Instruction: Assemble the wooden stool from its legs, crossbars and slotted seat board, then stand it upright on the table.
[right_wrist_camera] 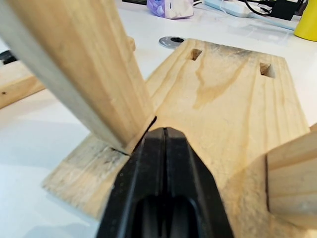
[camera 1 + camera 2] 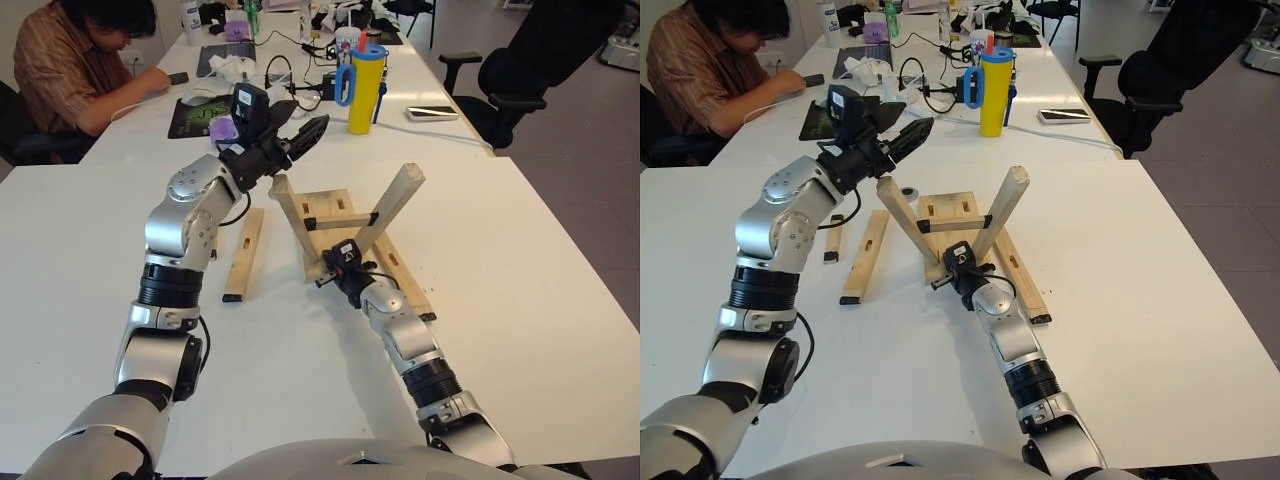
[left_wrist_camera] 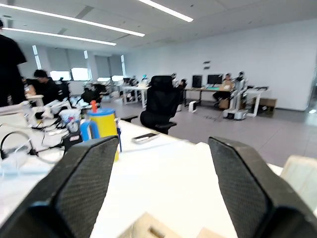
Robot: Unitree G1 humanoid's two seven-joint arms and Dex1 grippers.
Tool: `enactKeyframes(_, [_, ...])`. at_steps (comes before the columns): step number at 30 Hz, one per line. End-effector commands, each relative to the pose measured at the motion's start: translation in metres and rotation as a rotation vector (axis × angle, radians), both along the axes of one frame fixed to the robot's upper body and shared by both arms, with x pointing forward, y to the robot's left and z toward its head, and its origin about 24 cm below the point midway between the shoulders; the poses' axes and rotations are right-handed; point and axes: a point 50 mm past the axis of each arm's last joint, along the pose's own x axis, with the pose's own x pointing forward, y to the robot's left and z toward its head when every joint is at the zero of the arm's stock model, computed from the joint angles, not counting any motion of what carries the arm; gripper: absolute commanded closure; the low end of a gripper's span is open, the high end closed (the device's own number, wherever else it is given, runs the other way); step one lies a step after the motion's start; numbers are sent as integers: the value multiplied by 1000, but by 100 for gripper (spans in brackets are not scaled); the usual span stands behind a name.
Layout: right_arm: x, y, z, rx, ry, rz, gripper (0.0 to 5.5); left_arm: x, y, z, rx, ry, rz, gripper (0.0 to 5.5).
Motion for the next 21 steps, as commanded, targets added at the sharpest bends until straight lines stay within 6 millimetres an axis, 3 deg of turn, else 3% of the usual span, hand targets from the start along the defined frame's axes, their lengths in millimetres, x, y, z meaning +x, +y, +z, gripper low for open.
enactKeyframes(1, [-23, -13, -46, -97, 217, -22, 550, -26, 4, 107, -218, -351, -51, 212])
enactKeyframes(3, [-23, -13, -46, -96, 218, -22, 550, -42, 0, 119, -318, -366, -108, 212])
enactKeyframes(5, [-24, -13, -45, -93, 218, -21, 550, -48, -13, 93, -335, -250, -136, 212])
enactKeyframes(6, [-24, -13, -45, -93, 218, -21, 550, -47, -19, 70, -317, -156, -115, 212])
enactKeyframes(10, [-23, -13, -44, -89, 218, -14, 550, -48, -36, -62, 5, 289, 48, 212])
enactKeyframes(12, [-23, -12, -44, -88, 219, -5, 550, -48, -35, -86, 105, 338, 93, 212])
enactKeyframes(14, [-23, -12, -44, -88, 221, -2, 550, -39, -32, -74, 106, 270, 139, 212])
enactKeyframes(17, [-23, -11, -42, -74, 208, 2, 550, -26, -20, -15, -30, 15, 238, 212])
enactKeyframes(21, [-17, -6, -17, 26, 60, 11, 550, -46, 3, 48, -220, -300, 375, 212])
